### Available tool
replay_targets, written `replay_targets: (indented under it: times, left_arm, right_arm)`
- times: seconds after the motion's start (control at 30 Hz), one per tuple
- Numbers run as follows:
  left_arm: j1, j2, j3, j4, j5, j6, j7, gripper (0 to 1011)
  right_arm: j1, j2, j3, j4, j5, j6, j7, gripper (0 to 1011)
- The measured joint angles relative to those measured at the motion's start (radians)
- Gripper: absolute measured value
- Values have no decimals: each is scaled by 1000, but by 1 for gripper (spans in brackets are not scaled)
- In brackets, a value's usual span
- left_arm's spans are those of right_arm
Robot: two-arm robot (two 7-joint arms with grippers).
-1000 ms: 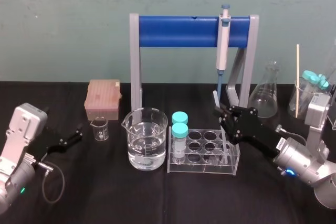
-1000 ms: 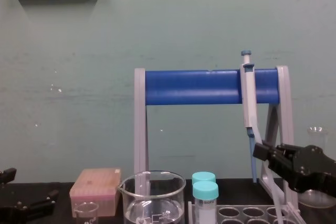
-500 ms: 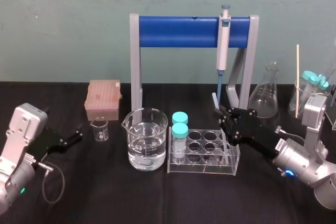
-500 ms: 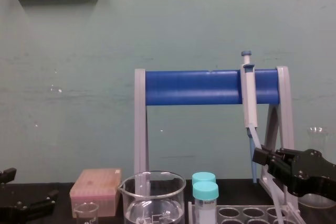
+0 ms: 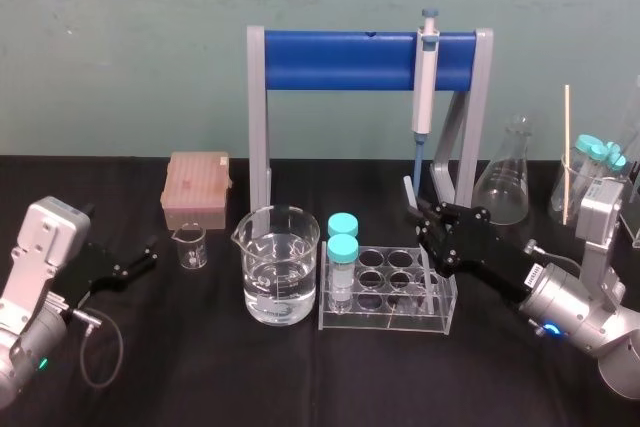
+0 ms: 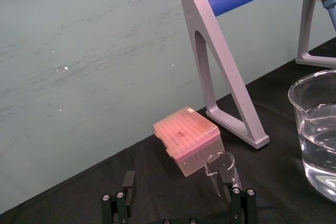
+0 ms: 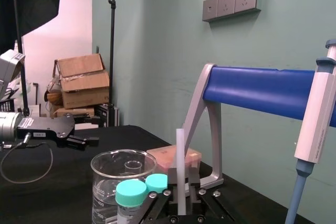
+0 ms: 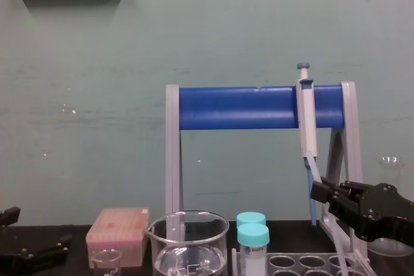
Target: Pick up the stirring rod with one hand, then place it down.
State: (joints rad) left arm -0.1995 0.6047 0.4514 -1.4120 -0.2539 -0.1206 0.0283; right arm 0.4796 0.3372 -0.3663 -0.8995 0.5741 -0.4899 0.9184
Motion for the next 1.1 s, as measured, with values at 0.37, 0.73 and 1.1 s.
replay_targets:
  times: [0.37, 0.73, 1.1]
  left_arm:
    - [0, 0, 0, 0, 0, 0, 0, 1000]
    - [0, 0, 0, 0, 0, 0, 0, 1000]
    - [0, 0, 0, 0, 0, 0, 0, 1000]
  right_arm:
    - [0, 0, 0, 0, 2, -1, 1, 424]
    - [0, 0, 0, 0, 2, -1, 2, 810]
    - [0, 0, 0, 0, 2, -1, 2, 1000]
